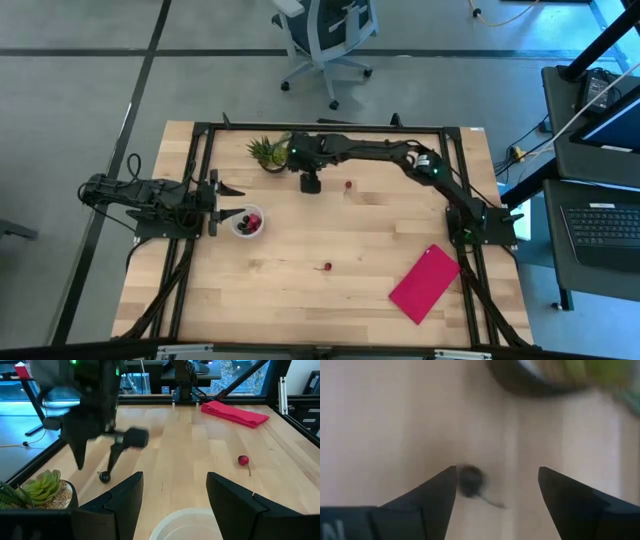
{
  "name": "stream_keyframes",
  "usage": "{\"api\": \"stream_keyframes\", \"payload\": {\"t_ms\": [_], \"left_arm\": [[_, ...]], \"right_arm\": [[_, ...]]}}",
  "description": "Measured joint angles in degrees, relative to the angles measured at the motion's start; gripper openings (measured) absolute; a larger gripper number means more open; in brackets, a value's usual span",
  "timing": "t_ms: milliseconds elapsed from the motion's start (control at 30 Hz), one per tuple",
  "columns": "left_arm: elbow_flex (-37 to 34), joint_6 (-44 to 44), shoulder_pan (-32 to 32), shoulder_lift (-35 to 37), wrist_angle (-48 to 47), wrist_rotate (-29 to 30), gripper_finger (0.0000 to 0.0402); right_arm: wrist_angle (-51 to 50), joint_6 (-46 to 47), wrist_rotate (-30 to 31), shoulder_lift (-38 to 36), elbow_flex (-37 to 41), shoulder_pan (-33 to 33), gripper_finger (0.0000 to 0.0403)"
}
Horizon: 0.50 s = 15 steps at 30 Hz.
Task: Pick and placing Produce into tupperware
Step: Put the black cherry into the transparent container
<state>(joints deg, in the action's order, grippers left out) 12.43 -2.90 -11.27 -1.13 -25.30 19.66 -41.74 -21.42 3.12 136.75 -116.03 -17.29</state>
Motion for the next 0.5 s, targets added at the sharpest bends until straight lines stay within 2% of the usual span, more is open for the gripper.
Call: {"api": "stream_keyframes", "payload": {"t_ms": [100,500], "left_arm": [[0.0,0.0,0.0,0.0,0.02,0.0,0.0212],[0.0,0.02,-0.02,0.0,0.01,0.0,0.0212]], "right_arm": [[-1.17,-0.17,4.38,1.05,0.04,-0.08,0.028],[-4.34,-0.05,3.88,1.75,0.02,-0.12,0.028]]}}
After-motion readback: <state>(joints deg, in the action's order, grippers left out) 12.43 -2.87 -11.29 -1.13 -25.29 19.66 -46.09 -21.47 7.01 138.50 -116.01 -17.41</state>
